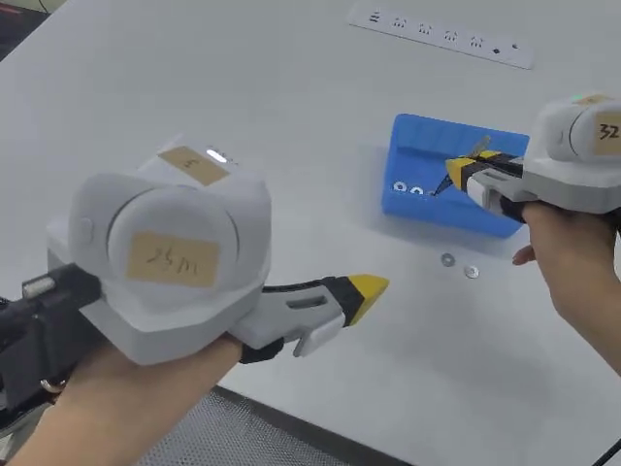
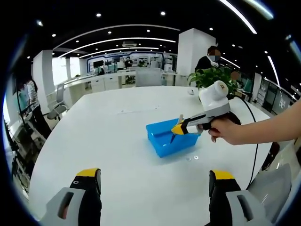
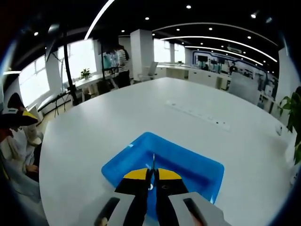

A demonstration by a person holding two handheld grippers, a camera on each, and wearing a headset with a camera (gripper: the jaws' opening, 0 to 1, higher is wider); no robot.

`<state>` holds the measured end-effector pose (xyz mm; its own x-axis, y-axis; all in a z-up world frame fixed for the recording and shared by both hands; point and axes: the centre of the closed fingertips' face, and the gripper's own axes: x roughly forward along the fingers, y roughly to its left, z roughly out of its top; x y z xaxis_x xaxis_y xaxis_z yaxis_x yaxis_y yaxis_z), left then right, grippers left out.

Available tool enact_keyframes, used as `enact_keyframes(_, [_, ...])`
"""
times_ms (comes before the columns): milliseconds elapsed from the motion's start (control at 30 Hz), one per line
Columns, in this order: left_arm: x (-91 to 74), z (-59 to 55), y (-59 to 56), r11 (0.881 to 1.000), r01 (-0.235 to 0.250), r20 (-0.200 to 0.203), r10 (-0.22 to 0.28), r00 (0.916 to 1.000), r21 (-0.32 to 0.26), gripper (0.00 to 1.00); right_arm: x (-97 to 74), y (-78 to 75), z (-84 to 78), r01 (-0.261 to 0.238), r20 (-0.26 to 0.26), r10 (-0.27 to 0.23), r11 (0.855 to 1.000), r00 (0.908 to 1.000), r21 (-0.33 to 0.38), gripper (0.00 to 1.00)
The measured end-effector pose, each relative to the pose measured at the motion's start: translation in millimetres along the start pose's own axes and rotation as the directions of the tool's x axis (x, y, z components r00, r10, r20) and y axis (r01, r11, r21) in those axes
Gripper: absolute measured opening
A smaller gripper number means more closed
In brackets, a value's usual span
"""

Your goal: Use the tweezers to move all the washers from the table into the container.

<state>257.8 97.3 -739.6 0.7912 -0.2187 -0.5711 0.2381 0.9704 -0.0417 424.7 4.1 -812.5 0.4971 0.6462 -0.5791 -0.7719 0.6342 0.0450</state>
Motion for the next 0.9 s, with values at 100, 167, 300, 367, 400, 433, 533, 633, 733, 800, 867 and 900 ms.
enact_keyframes(100, [1.6, 0.4, 0.6, 1.000, 0.002, -0.001, -0.002, 1.0000, 0.001, 0.98, 0.3, -0.6, 0.1, 0.000, 0.002, 0.000, 1.000, 1.0000, 0.004, 0.01])
enact_keyframes(167, [2.1, 0.8, -0.4, 1.000, 0.005, 0.001, -0.005, 1.0000, 0.002, 0.98, 0.3, -0.5, -0.4, -0.001, 0.004, 0.001, 1.000, 1.0000, 0.004, 0.01])
enact_keyframes(300, [2.3, 1.1, -2.9, 1.000, 0.013, -0.001, -0.013, 0.9999, 0.007, 0.97, 0.0, -0.1, -1.9, -0.005, 0.003, 0.005, 1.000, 1.0000, 0.013, 0.02])
enact_keyframes(367, [1.9, 2.0, -4.0, 1.000, 0.016, 0.000, -0.016, 0.9999, 0.011, 0.97, -0.2, -1.2, -1.4, -0.002, 0.004, 0.001, 1.000, 1.0000, 0.008, 0.02])
enact_keyframes(400, [1.4, 2.5, -4.5, 1.000, 0.017, 0.000, -0.017, 0.9999, 0.014, 0.97, -0.2, -1.6, -1.2, 0.000, 0.004, 0.000, 1.000, 1.0000, 0.008, 0.02])
enact_keyframes(433, [0.6, 3.3, -4.9, 1.000, 0.017, 0.002, -0.017, 0.9999, 0.017, 0.97, -0.3, -1.9, -0.9, 0.001, 0.005, -0.001, 1.000, 1.0000, 0.007, 0.02])
enact_keyframes(533, [-3.9, 6.6, -5.4, 1.000, 0.014, 0.010, -0.014, 0.9999, 0.027, 0.97, -1.0, 1.5, -1.0, -0.015, -0.004, 0.015, 0.999, 0.9999, 0.038, 0.03])
enact_keyframes(633, [-8.3, 7.8, -5.4, 0.999, 0.009, 0.015, -0.009, 0.9998, 0.031, 0.97, -4.6, 2.2, 2.3, 0.005, 0.006, -0.005, 1.000, 1.0000, -0.016, 0.02])
enact_keyframes(733, [-12.4, 8.8, -5.8, 0.999, 0.004, 0.019, -0.005, 0.9998, 0.036, 0.97, -11.9, 4.9, 9.0, 0.004, 0.025, -0.004, 1.000, 0.9997, -0.014, 0.02])
enact_keyframes(800, [-14.6, 9.7, -6.3, 0.999, 0.002, 0.021, -0.003, 0.9998, 0.040, 0.97, -17.5, 5.5, 12.9, 0.007, 0.037, -0.006, 1.000, 0.9993, -0.021, 0.02])
enact_keyframes(867, [-17.6, 12.1, -7.4, 0.999, 0.000, 0.028, -0.002, 0.9996, 0.047, 0.97, -27.0, 5.2, 17.6, 0.014, 0.054, -0.012, 0.999, 0.9985, -0.031, 0.02])
enact_keyframes(900, [-18.5, 13.1, -7.8, 0.999, 0.000, 0.032, -0.001, 0.9995, 0.049, 0.97, -30.9, 5.1, 19.2, 0.016, 0.060, -0.014, 0.999, 0.9981, -0.030, 0.02])
